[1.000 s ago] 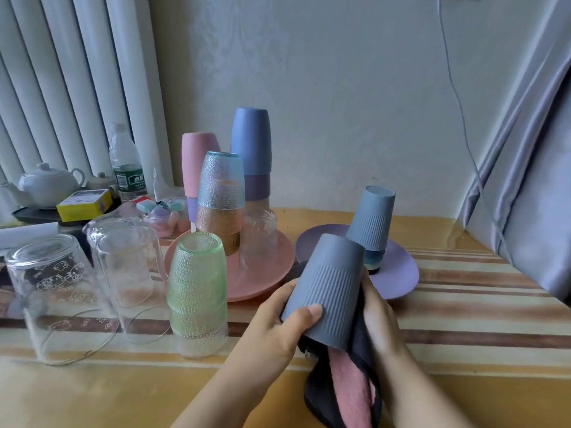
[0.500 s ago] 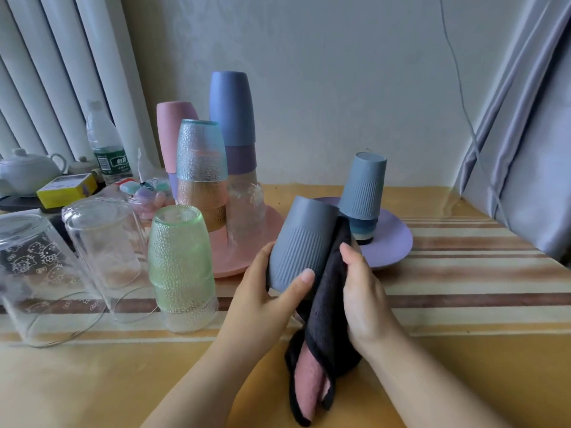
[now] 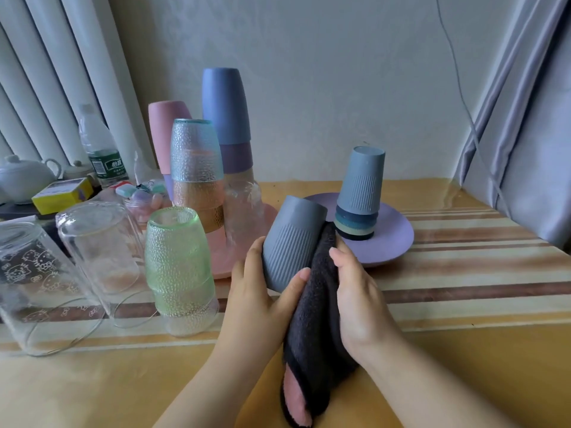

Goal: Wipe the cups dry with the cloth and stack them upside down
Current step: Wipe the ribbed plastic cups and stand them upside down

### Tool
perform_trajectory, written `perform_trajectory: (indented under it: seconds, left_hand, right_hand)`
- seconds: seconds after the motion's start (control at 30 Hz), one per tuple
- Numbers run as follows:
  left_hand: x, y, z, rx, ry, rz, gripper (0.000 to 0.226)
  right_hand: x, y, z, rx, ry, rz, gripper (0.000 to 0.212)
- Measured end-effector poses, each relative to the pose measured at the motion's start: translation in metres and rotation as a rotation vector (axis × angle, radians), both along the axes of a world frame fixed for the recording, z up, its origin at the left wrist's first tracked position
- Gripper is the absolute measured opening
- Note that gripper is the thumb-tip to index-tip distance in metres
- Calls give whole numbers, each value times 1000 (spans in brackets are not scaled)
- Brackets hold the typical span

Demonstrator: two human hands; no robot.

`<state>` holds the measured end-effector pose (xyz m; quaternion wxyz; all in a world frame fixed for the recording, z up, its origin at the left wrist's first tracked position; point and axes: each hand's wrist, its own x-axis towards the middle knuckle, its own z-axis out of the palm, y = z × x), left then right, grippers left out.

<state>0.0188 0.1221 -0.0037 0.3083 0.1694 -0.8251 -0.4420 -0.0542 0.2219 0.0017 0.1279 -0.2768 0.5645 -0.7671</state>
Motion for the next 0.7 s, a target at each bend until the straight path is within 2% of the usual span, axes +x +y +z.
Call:
perform_trajectory:
  seconds: [0.07,0.2,0.3,0.4,0.5,0.6,0.7]
  left_hand:
    - [0,-2,0,33,18,-10,85]
    - [1,-7,4,299,98,-89,63]
    - [4,-8,11,451,135,-160,51]
    - [5,-10,17,500,171,-135,38]
    - [7,-9,20,450,179,-113,42]
    - [8,-6,20,491,155,-155,29]
    - [4,-8,19,575,163,-165,48]
  right_hand:
    - [2,2,3,25,64,38,51]
    - [13,0,5,230,425,13,49]
    - [11,0,5,237,603,-62,46]
    - [8,2,3,243,720,-109,44]
    - [8,5,3,245,754,-144,45]
    - [6,8,6,262,764,-216,45]
    - [-1,13,10,268,696,-310,41]
